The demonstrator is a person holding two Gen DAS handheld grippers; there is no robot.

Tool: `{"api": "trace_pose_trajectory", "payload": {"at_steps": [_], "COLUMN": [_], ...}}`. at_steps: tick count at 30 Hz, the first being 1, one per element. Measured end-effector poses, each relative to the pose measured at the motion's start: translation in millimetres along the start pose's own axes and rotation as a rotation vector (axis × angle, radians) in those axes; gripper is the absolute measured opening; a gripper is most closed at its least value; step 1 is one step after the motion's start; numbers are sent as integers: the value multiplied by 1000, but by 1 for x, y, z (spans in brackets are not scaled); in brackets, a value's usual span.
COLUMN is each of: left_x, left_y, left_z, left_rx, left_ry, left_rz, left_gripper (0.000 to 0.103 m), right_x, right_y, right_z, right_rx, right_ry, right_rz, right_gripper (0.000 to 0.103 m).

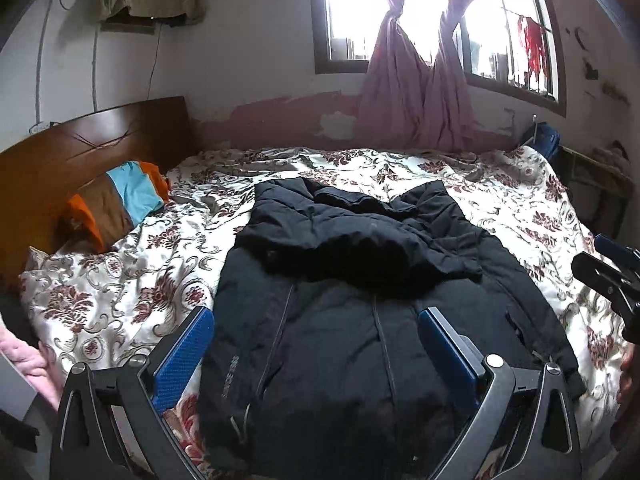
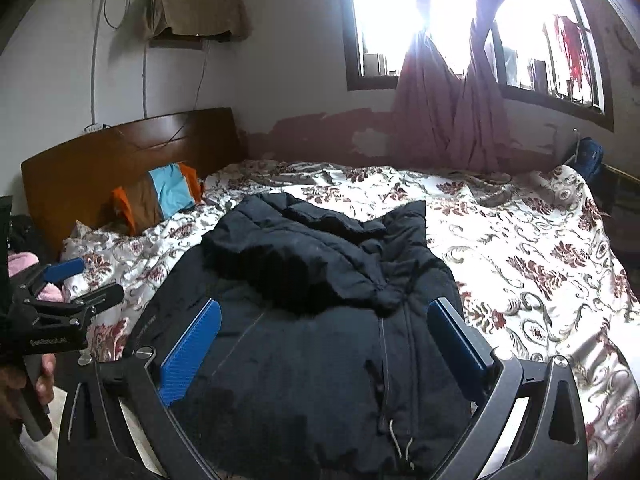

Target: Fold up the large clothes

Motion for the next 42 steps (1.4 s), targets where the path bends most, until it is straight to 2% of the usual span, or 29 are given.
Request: {"api": "trace_pose_trajectory", "payload": {"at_steps": [6, 15, 25, 29, 33, 36, 42], "left_x": [1, 4, 6, 14, 17, 17, 5], "left_y": [-16, -47, -80, -97, -113, -121, -131], "left_z": [-10, -3, 9, 14, 14, 17, 31], "left_rx": [24, 98, 195, 239, 257, 290, 359], "left_ry": [8, 22, 11, -11, -46, -27, -53], "left_rz": [-13, -49, -11, -7, 1, 33, 96], "left_gripper": [102, 102, 102, 102, 102, 102, 102], "right_x": [-1, -9, -21, -25, -23, -21, -14], "right_y": [-20, -39, -65, -80, -101, -120, -145], "right_z": [-8, -7, 2, 3, 9, 17, 29], "right_rx": [27, 85, 170, 209, 277, 327, 349], "right_ry": [-27, -50, -97, -111, -129, -164, -249], "right_rz": [-28, -27, -84, -143, -258, -361, -476], "right_gripper": [101, 101, 101, 101, 101, 101, 101]}}
Point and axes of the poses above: each gripper's, at about its wrist camera, not at the fingertips, and z roughly the way its jaws point, x to its left, y to its top, the point moved 3 cm from there along z, roughly the way its jaws point, and after that the axes turned 11 degrees about z, right-handed, at the moved point
